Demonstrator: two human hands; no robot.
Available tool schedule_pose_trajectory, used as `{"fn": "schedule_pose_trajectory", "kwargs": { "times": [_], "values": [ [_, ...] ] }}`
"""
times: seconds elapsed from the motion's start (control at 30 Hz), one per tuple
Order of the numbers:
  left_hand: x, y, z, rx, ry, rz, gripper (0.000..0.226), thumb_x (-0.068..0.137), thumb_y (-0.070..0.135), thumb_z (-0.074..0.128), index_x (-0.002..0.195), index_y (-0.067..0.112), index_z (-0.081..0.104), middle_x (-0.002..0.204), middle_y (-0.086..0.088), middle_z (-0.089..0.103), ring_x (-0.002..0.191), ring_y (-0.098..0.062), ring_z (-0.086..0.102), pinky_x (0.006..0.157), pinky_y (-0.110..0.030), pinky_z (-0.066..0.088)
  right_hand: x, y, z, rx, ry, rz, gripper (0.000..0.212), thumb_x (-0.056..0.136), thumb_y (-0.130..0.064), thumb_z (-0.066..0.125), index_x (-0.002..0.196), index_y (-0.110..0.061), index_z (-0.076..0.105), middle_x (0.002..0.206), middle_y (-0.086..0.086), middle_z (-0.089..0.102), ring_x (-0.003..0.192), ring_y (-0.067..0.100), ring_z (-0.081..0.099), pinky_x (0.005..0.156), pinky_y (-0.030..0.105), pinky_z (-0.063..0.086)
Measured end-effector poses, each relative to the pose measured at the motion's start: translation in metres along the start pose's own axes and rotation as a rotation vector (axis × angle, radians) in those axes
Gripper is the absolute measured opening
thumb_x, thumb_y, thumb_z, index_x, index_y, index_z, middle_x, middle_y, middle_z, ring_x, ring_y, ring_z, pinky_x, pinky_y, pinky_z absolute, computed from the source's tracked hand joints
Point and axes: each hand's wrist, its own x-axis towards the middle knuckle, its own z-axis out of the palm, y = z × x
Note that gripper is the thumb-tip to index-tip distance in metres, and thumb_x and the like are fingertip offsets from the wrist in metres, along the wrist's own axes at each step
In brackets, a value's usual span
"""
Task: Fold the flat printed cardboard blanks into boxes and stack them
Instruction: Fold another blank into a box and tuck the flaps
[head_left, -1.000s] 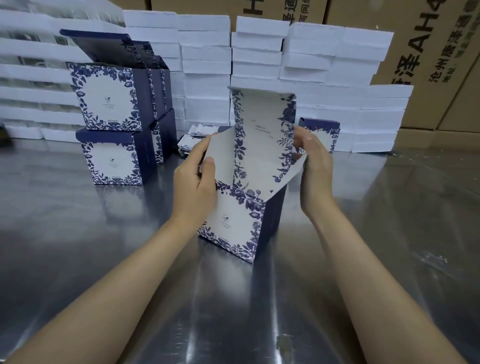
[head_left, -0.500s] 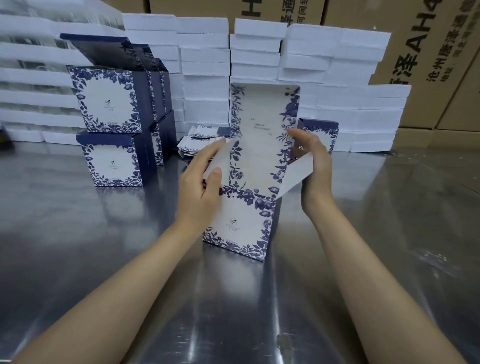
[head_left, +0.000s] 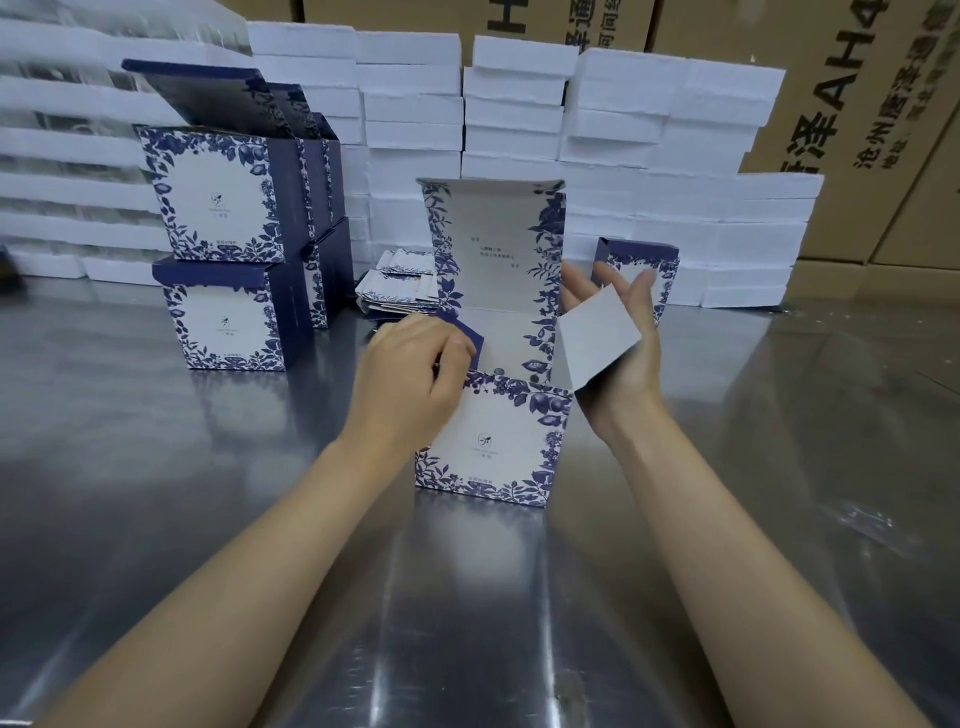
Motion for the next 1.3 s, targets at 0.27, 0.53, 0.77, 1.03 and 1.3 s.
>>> {"fn": "schedule_pose_trajectory", "kwargs": {
  "times": [0.27,0.53,0.77,1.03,1.3],
  "values": [
    [0.001,0.01,-0.001,0.123,-0.035,-0.085,0.051,0.087,0.036,0.029,0.109,0.019,0.072,0.12,0.008,0.067,0.114,-0.01,0.056,0.083,-0.021,0.035,-0.002,0.014,0.0,-0.14,-0.023,0.042,0.041,0.098,-0.03,0.046,0.134,-0.012,0.052,0.126,0.008,0.063,0.104,0.017,0.064,0.084,0.028,0.051],
    [0.02,0.011,-0.019,-0.045,-0.337,-0.259,0.056,0.093,0.064,0.027,0.142,0.041,0.044,0.151,0.014,0.04,0.133,-0.005,0.042,0.102,-0.028,0.035,-0.004,0.021,0.002,-0.274,-0.098,0.033,0.043,0.095,-0.028,0.051,0.134,-0.01,0.052,0.13,0.015,0.061,0.123,0.034,0.055,0.109,0.054,0.038],
    [0.034,0.012,-0.02,-0.031,-0.48,-0.354,0.051,0.097,0.064,0.023,0.146,0.052,0.027,0.152,0.015,0.038,0.14,-0.013,0.034,0.105,-0.029,0.025,-0.005,0.024,0.001,-0.443,-0.138,-0.064,0.045,0.088,-0.013,0.058,0.131,-0.023,0.053,0.126,-0.013,0.061,0.124,0.006,0.054,0.106,0.028,0.042],
    [0.02,0.007,-0.003,-0.621,-0.134,-0.405,0.034,0.09,0.015,0.048,0.12,0.025,0.063,0.115,0.007,0.064,0.097,0.001,0.059,0.086,-0.015,0.045,0.009,0.016,-0.01,-0.438,0.001,0.095,0.071,0.081,0.017,0.046,0.142,-0.019,0.045,0.144,0.0,0.047,0.129,0.014,0.048,0.105,0.036,0.046],
    [0.024,-0.021,0.007,-1.033,-0.095,-0.842,0.043,0.092,0.004,0.048,0.131,0.02,0.053,0.111,0.006,0.07,0.091,-0.004,0.067,0.076,-0.019,0.053,0.012,0.015,-0.008,-0.459,0.137,0.062,0.027,0.085,0.006,0.061,0.094,-0.019,0.065,0.081,-0.004,0.072,0.065,0.01,0.068,0.063,0.024,0.057]
  ]
}}
